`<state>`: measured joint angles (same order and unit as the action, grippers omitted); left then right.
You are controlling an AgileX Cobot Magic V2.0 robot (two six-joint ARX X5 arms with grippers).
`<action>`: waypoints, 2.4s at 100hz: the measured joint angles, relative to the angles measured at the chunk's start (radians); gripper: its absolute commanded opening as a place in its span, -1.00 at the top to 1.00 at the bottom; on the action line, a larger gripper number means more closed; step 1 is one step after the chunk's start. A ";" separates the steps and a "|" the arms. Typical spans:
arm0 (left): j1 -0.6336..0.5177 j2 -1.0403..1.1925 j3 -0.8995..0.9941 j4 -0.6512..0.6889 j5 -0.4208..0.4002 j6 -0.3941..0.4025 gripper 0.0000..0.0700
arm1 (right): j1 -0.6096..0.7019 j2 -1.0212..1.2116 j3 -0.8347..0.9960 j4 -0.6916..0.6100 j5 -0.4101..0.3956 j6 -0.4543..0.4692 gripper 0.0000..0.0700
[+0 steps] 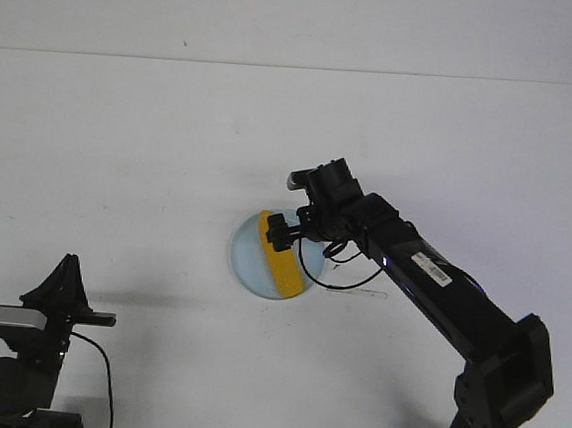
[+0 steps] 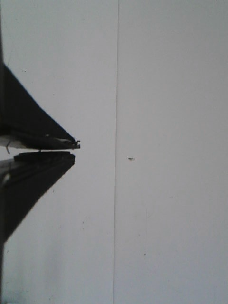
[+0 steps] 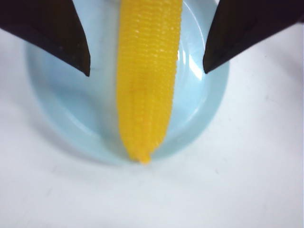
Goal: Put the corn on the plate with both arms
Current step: 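Lower the corn onto the plate and open the right gripper, then withdraw the right gripper from the plate toward the robot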
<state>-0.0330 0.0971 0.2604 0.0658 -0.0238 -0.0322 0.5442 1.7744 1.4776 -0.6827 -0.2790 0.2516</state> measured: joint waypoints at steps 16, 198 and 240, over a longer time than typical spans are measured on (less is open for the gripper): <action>0.000 0.000 0.000 0.000 0.000 0.000 1.00 | 0.000 -0.054 0.001 -0.011 0.140 -0.091 0.61; 0.000 0.000 0.000 -0.002 0.000 0.000 1.00 | -0.578 -1.519 -1.089 0.584 0.235 -0.139 0.97; 0.000 0.000 0.000 -0.002 0.000 0.000 1.00 | -0.578 -1.519 -1.089 0.584 0.232 -0.097 0.97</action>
<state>-0.0330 0.0971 0.2604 0.0643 -0.0238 -0.0322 -0.0334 0.2554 0.3885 -0.0990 -0.0475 0.1551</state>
